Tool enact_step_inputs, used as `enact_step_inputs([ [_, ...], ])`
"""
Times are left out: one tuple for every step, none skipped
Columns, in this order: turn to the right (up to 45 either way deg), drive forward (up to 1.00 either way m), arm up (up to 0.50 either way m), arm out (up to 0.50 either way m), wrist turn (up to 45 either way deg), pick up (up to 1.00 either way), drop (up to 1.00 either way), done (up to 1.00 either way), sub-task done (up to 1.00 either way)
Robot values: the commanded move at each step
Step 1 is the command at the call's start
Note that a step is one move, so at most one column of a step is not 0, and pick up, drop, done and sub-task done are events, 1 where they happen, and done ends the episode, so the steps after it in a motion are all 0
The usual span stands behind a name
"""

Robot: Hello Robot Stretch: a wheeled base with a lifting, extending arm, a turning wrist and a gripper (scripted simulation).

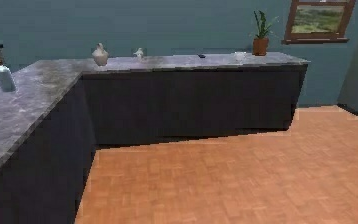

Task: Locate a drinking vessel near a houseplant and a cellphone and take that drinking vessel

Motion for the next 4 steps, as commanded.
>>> enact_step_inputs([
  [0.0, 1.00, 0.00, 0.00, 0.0, 0.00, 0.00, 0.00, 0.00],
  [0.0, 0.50, 0.00, 0.00, 0.0, 0.00, 0.00, 0.00, 0.00],
  [45.0, 0.00, 0.00, 0.00, 0.0, 0.00, 0.00, 0.00, 0.00],
  [30.0, 0.00, 0.00, 0.00, 0.0, 0.00, 0.00, 0.00, 0.00],
])
